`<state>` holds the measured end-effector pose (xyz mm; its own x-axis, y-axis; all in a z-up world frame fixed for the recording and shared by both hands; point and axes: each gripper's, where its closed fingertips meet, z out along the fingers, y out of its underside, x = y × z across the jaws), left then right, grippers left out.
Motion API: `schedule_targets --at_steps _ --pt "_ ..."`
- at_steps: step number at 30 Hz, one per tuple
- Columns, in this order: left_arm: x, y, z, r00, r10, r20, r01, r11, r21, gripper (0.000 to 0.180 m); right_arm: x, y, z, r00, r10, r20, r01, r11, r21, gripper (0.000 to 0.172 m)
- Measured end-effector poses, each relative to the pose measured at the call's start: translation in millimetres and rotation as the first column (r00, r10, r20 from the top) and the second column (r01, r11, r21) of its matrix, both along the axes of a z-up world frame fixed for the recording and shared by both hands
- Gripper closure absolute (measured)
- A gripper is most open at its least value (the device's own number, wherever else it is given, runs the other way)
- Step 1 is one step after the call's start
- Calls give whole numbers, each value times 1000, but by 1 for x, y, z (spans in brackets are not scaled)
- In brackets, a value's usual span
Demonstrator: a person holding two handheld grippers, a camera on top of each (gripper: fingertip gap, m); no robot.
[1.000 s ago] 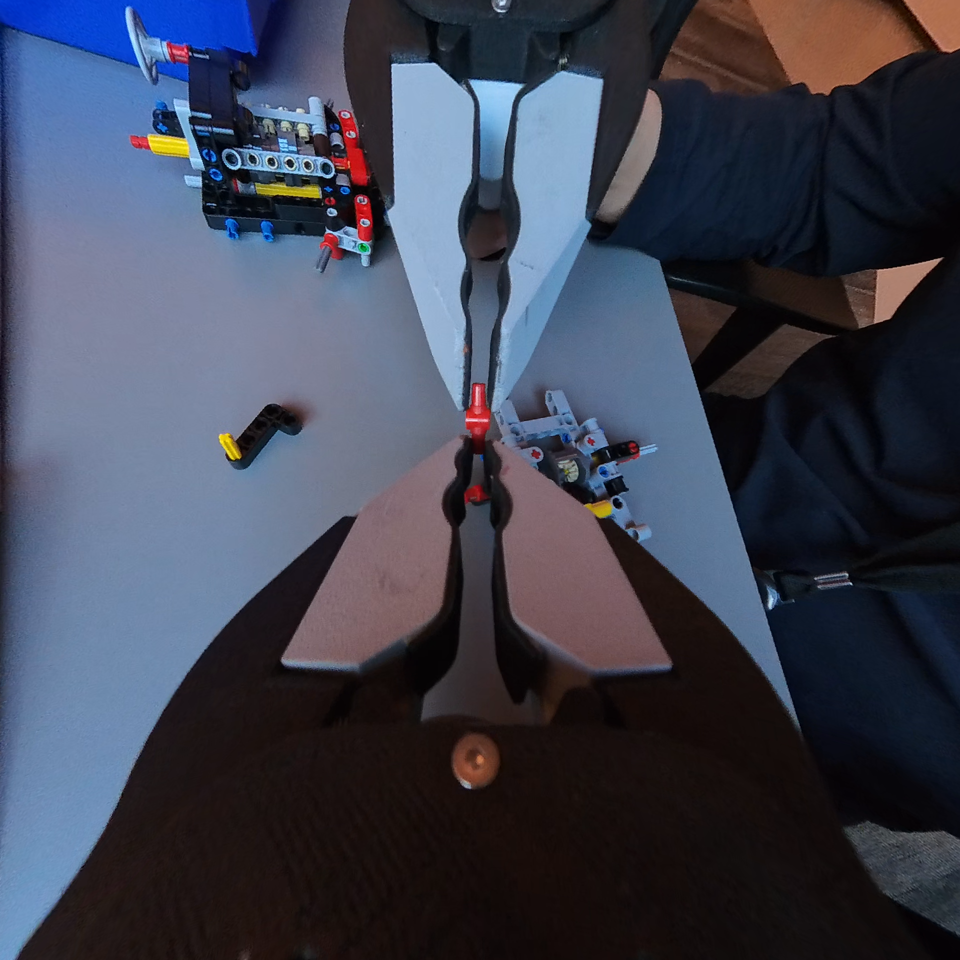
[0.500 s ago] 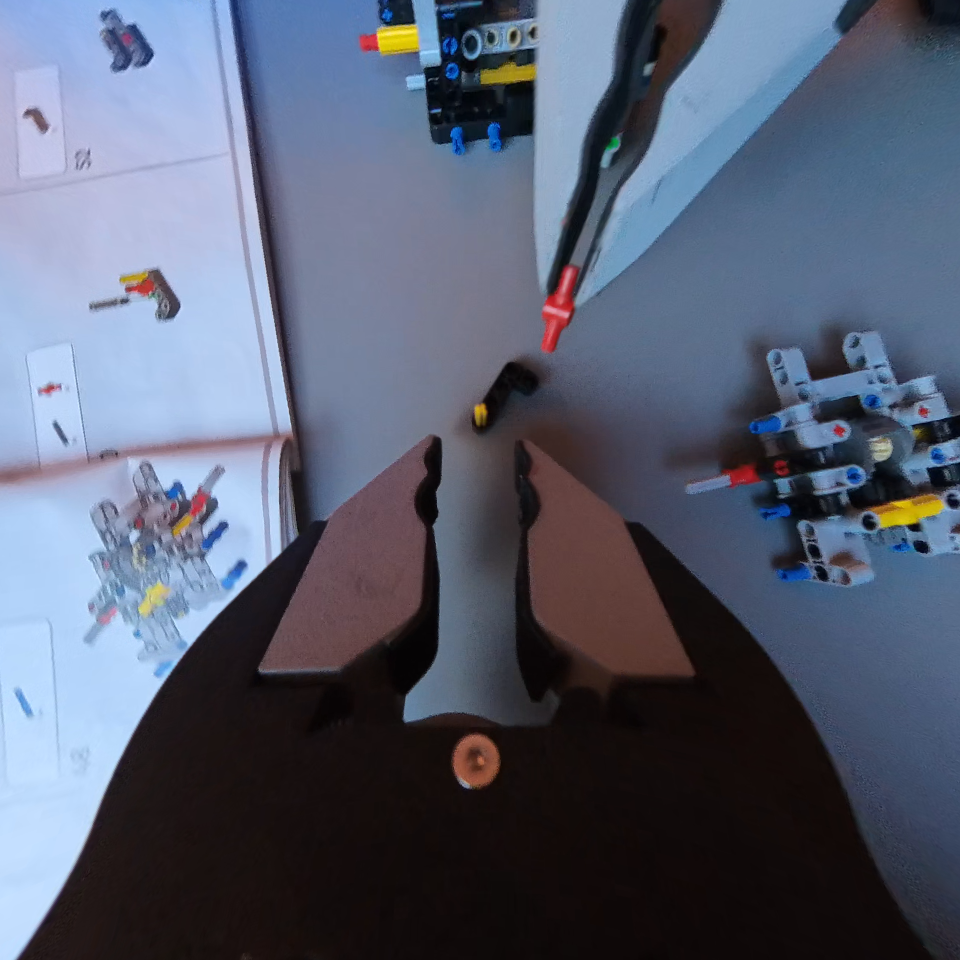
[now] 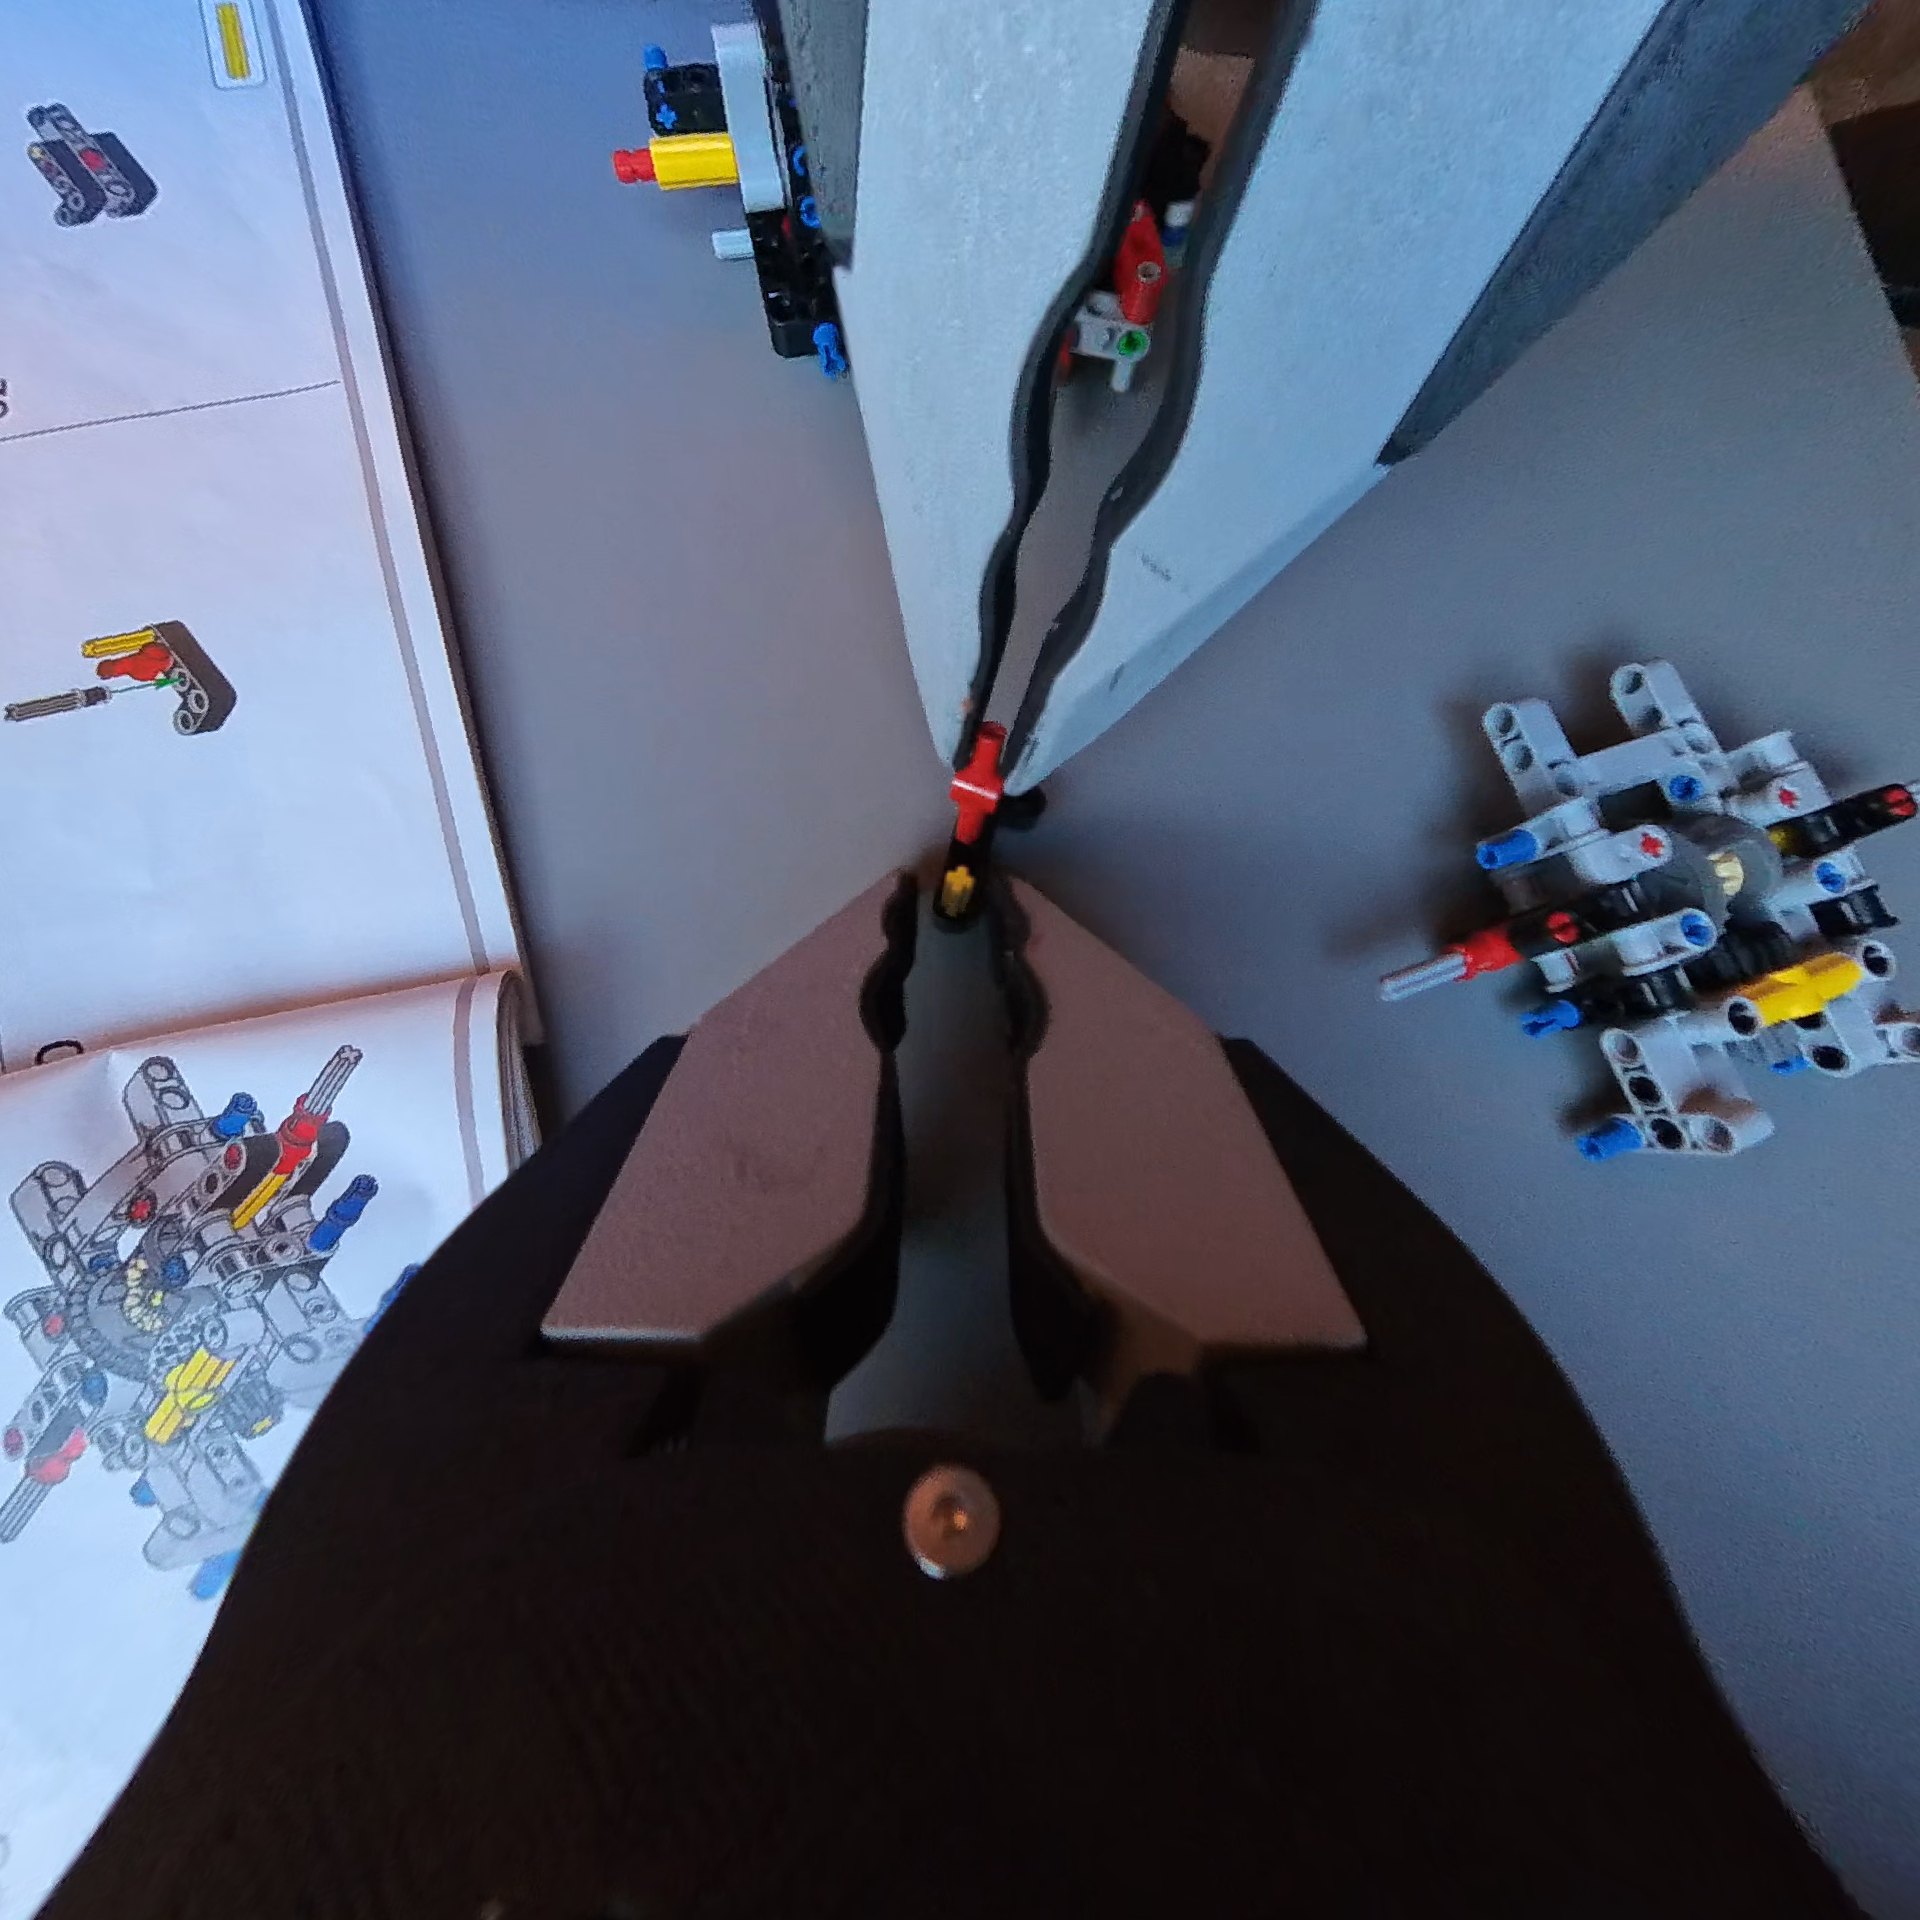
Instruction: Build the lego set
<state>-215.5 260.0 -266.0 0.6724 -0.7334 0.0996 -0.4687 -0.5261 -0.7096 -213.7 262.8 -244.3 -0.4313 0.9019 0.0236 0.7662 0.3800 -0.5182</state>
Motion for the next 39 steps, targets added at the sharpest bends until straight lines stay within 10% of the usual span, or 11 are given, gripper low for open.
schedule_targets --at_steps 29,39 --pt "4 0 -1 1000 -27 -12 27 999 36 175 -1 -4 -4 975 151 164 -180 967 179 171" --pt "4 0 -1 1000 -22 -18 22 999 43 175 -8 -8 -4 990 141 11 -141 988 69 170"
